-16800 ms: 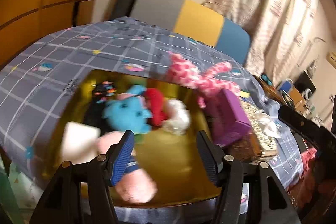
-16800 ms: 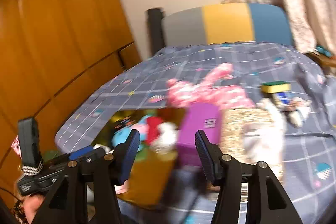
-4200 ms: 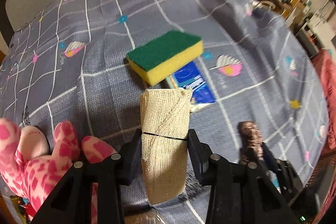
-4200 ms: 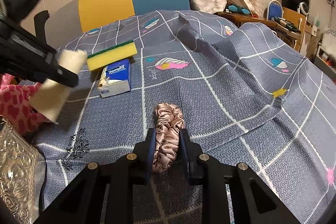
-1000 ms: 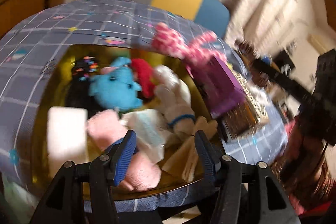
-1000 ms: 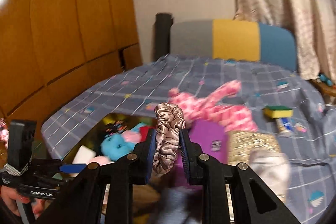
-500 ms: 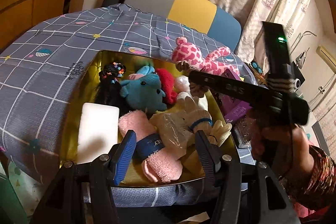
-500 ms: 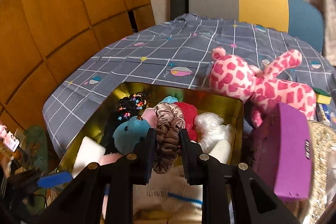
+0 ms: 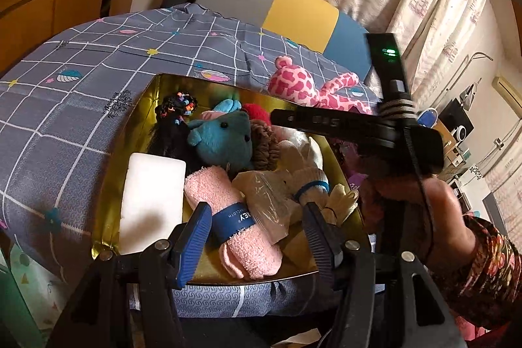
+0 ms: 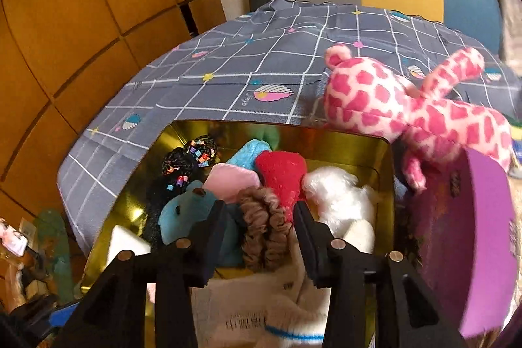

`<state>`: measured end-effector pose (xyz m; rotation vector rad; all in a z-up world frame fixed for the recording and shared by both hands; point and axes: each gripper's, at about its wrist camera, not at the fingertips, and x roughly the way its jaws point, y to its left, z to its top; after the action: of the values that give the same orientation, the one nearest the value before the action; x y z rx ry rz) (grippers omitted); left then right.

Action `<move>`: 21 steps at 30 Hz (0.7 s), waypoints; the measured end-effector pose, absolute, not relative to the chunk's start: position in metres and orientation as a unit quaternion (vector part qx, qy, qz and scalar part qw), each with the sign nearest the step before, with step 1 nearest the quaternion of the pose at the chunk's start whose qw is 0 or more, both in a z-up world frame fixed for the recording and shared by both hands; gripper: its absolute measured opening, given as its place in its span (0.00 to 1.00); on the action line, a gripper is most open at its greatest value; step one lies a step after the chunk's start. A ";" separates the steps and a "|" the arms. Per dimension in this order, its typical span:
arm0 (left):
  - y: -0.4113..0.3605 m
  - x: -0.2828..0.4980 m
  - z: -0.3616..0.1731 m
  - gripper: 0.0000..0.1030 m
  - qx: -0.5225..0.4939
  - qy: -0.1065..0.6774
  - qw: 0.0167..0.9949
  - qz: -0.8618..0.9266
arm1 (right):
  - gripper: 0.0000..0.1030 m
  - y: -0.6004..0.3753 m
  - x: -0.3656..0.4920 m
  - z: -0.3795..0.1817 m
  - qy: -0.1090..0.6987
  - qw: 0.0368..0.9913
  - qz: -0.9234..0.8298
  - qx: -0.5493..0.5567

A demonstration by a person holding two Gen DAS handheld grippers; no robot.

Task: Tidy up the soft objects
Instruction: 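Lower the scrunchie into the gold tray and open the right gripper, then lift both grippers out of the gold tray back over the bed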

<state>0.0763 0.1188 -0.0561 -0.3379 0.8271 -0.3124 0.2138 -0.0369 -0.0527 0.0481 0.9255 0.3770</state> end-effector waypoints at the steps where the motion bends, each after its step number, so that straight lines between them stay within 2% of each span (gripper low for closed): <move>1: 0.119 0.076 -0.056 0.57 -0.164 0.399 0.890 -0.151 | 0.43 -0.041 0.209 -0.049 0.440 0.878 0.186 0.030; 6: 0.113 0.083 -0.061 0.57 -0.172 0.411 0.882 -0.151 | 0.48 -0.060 0.181 -0.023 0.408 0.892 0.195 0.031; 13: 0.087 0.093 -0.053 0.56 -0.166 0.410 0.881 -0.171 | 0.51 -0.101 0.153 0.022 0.350 0.917 0.188 0.032; 18: 0.062 0.103 -0.042 0.56 -0.149 0.408 0.880 -0.192 | 0.57 -0.151 0.142 0.050 0.302 0.943 0.139 0.033; 21: 0.047 0.109 -0.036 0.56 -0.142 0.409 0.878 -0.204 | 0.58 -0.197 0.139 0.058 0.287 0.952 0.092 0.048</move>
<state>0.1090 0.0466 -0.0361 -0.2953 0.8520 -0.4258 0.1392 -0.1966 0.0582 0.0986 0.5841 0.1871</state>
